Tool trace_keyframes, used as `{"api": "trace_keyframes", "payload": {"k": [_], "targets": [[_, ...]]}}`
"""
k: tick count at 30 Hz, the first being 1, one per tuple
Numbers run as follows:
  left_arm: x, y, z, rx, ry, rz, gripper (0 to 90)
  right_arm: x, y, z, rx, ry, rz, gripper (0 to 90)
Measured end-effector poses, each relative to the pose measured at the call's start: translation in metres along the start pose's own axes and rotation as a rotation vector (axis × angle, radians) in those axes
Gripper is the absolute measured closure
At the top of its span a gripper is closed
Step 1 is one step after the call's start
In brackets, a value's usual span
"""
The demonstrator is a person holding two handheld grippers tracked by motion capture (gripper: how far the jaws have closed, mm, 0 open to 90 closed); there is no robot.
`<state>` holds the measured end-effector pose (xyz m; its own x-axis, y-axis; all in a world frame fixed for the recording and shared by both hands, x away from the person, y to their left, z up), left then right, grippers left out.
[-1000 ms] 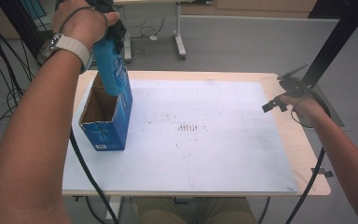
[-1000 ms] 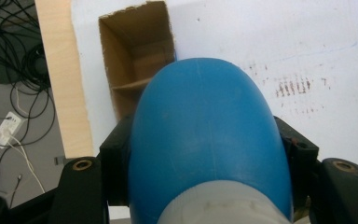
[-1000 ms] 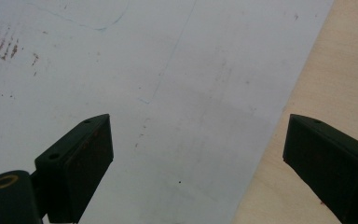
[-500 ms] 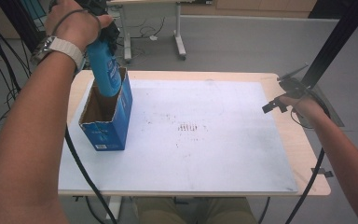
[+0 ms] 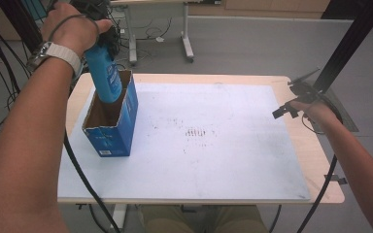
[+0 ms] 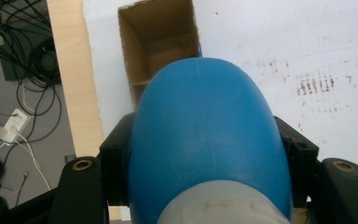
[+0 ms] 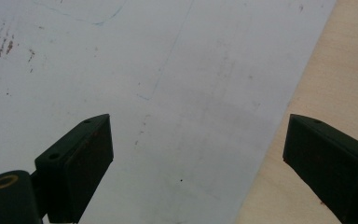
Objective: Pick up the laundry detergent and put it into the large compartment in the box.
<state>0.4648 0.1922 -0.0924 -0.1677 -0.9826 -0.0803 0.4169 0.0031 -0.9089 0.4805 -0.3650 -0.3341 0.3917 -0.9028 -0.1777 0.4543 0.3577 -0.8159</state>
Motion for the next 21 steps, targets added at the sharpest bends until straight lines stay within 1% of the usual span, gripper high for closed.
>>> {"api": "trace_keyframes", "payload": {"k": [5, 12, 13, 18, 20, 21], "targets": [[-0.003, 0.004, -0.002, -0.007, -0.005, 0.000, 37.6, 0.001, -0.001, 0.000, 0.002, 0.002, -0.001, 8.3], [-0.006, 0.010, -0.004, -0.019, -0.004, 0.008, 37.5, 0.002, 0.000, -0.001, 0.001, 0.006, 0.000, 8.3], [-0.006, 0.012, -0.004, -0.020, 0.002, 0.008, 37.5, 0.002, 0.000, -0.002, 0.002, 0.008, 0.000, 8.2], [-0.008, 0.017, -0.006, -0.018, -0.004, 0.005, 37.6, 0.003, 0.000, -0.003, 0.000, 0.011, -0.001, 8.3], [-0.008, 0.019, -0.007, -0.031, -0.002, 0.006, 37.5, 0.003, 0.000, -0.003, 0.000, 0.011, -0.001, 8.3], [-0.008, 0.020, -0.007, -0.026, -0.001, 0.008, 37.6, 0.003, 0.000, -0.003, 0.001, 0.011, -0.001, 8.3]]}}
Point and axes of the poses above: each handheld gripper's, and its own axes: y roughly forward along the jaws, z roughly out of its top, x roughly to its right, the point moved 1 cm from there along y, roughly forward along the jaws, and after that the axes turned 12 degrees about x, right-handed, at the moved point
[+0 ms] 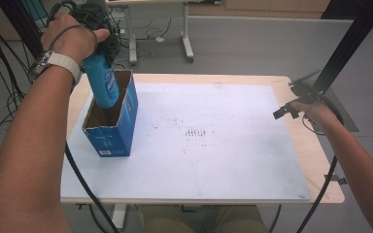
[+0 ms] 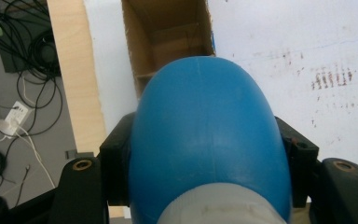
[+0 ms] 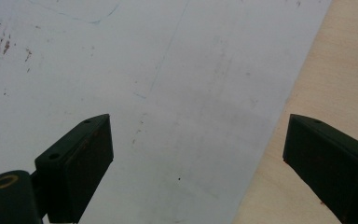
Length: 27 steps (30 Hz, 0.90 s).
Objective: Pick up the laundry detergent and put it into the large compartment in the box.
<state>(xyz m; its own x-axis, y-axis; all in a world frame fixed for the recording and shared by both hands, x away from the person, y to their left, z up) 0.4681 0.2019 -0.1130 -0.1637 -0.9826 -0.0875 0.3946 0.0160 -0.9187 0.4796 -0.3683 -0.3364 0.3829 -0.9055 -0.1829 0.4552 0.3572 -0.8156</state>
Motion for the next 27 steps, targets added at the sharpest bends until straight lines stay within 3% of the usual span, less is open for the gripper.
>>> {"api": "trace_keyframes", "payload": {"k": [6, 20, 22, 27], "targets": [[-0.003, 0.005, -0.003, 0.016, -0.001, 0.002, 37.5, 0.001, 0.000, -0.001, 0.002, 0.003, 0.000, 8.3], [-0.005, 0.029, -0.012, -0.021, 0.004, 0.004, 37.6, 0.003, 0.001, -0.004, 0.002, 0.011, 0.001, 8.3], [-0.005, 0.031, -0.013, -0.002, 0.011, 0.005, 37.6, 0.003, 0.001, -0.004, 0.001, 0.011, 0.001, 8.3], [-0.004, 0.039, -0.016, -0.010, 0.018, 0.017, 37.6, 0.003, 0.002, -0.005, 0.001, 0.014, 0.003, 8.3]]}}
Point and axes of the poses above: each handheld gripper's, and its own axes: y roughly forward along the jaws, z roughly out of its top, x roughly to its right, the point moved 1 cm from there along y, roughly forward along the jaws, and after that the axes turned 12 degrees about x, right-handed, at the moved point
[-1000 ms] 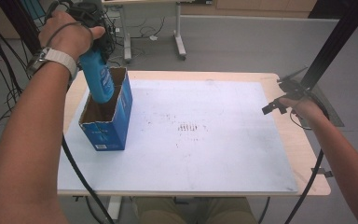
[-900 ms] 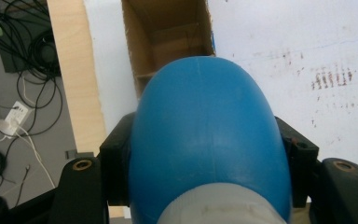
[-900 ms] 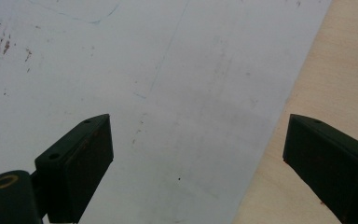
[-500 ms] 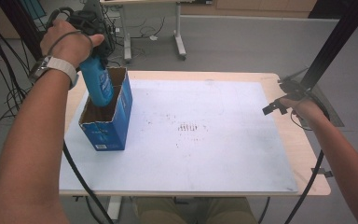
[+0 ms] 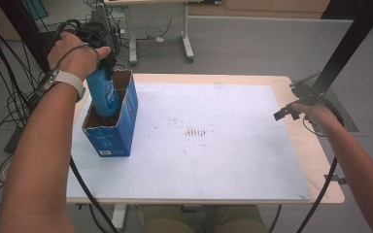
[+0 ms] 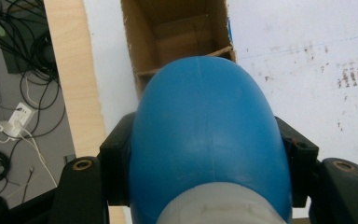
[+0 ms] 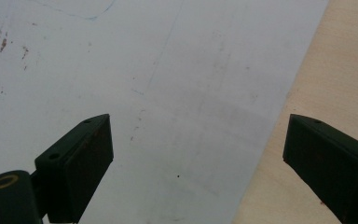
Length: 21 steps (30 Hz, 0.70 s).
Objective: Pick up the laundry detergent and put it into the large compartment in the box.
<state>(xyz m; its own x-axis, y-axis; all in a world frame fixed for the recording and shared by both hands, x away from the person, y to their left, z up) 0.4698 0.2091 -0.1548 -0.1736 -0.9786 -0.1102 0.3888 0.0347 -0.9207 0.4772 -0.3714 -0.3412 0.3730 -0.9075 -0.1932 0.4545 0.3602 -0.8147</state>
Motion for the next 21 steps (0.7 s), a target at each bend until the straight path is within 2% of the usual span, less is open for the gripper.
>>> {"api": "trace_keyframes", "payload": {"k": [6, 21], "targets": [[0.000, 0.009, -0.003, -0.006, -0.005, -0.012, 37.6, 0.001, 0.001, -0.002, -0.002, 0.002, 0.000, 8.3], [0.001, 0.036, -0.014, -0.020, 0.002, -0.014, 37.6, 0.001, 0.006, -0.005, -0.011, 0.006, 0.002, 8.2]]}}
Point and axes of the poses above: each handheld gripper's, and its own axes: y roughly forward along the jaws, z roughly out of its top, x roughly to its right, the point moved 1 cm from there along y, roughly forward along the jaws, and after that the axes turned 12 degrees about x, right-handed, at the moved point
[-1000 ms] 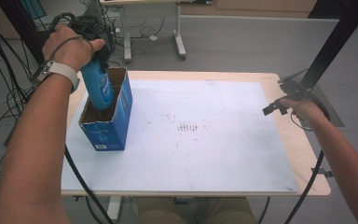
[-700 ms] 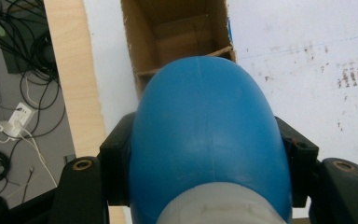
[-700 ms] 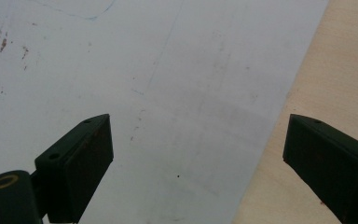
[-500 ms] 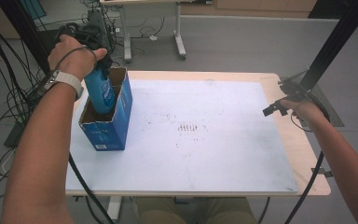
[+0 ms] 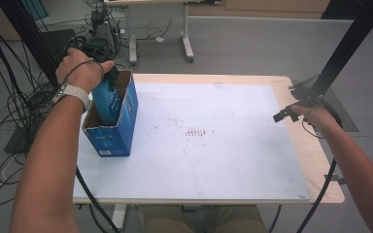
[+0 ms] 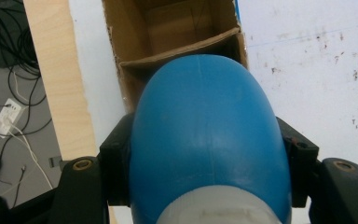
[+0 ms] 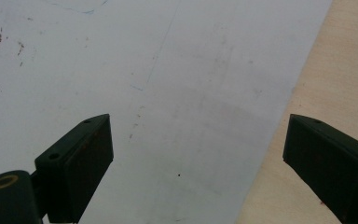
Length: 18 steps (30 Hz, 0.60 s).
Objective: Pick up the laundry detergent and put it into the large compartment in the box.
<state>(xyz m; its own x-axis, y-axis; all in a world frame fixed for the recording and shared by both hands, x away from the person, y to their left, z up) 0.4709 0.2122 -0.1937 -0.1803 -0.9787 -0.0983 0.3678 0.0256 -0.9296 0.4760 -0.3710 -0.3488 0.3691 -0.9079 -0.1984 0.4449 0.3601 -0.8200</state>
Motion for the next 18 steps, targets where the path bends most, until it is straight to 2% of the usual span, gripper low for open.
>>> {"api": "trace_keyframes", "payload": {"k": [4, 18], "targets": [[0.001, 0.007, -0.003, -0.006, 0.002, 0.011, 37.5, 0.000, 0.001, -0.001, -0.004, 0.001, 0.002, 8.3], [0.002, 0.030, -0.008, -0.017, 0.008, 0.008, 37.5, 0.001, 0.005, -0.004, -0.014, 0.006, 0.000, 8.3]]}}
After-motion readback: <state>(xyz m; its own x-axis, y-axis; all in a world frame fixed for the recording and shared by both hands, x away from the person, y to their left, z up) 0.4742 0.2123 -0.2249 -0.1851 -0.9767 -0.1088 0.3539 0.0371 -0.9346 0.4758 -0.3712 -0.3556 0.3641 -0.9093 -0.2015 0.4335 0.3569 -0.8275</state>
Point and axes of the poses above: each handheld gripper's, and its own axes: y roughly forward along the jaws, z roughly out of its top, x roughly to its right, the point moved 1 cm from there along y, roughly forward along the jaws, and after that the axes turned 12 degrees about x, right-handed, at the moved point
